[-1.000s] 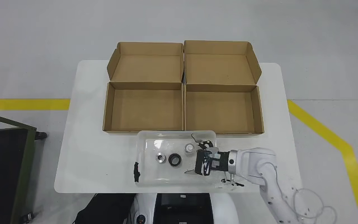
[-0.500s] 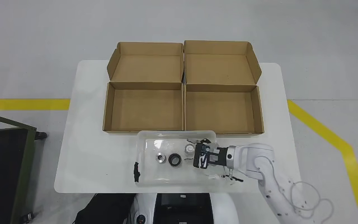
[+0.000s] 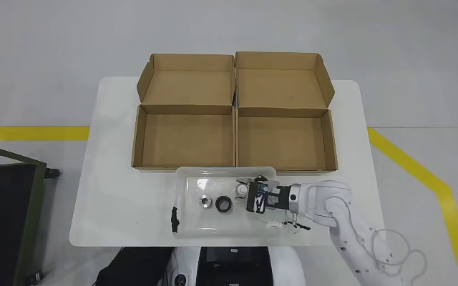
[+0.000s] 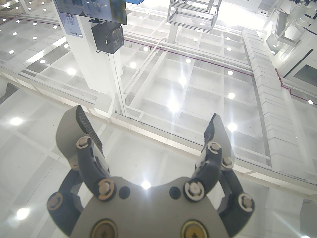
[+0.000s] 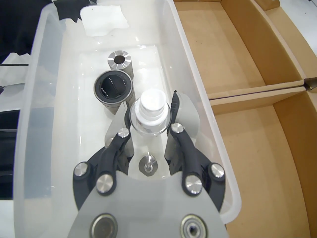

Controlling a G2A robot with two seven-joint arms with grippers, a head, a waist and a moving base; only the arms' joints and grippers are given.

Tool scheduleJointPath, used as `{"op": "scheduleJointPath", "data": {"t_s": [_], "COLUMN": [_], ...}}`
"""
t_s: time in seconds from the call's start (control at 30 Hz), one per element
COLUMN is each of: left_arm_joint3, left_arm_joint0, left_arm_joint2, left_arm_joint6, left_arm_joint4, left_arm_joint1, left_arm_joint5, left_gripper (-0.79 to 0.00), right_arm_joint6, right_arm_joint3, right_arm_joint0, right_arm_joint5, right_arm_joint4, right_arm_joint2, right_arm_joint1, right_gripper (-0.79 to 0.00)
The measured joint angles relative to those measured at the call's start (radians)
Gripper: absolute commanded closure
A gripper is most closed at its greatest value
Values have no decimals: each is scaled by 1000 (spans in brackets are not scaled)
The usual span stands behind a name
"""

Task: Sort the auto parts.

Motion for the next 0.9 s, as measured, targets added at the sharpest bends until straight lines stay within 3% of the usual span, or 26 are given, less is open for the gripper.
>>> {"op": "scheduleJointPath", "data": {"t_s": [0.4, 0.9], "left_arm_joint3": [0, 0], "left_arm_joint0": [0, 0], "left_arm_joint2": [0, 0], "left_arm_joint6": [0, 0], "left_arm_joint4": [0, 0], "left_arm_joint1": [0, 0], "left_arm_joint5": [0, 0], "left_gripper": [-785, -785], "right_arm_joint6": [8, -179], "right_arm_joint3": [-129, -116], "right_arm_joint0": [-24, 16], "right_arm_joint5": [-48, 61], "right_arm_joint4": [22, 242], "right_arm_joint2": [43, 57], "right_arm_joint1": [21, 17], "right_gripper": [0, 0]}}
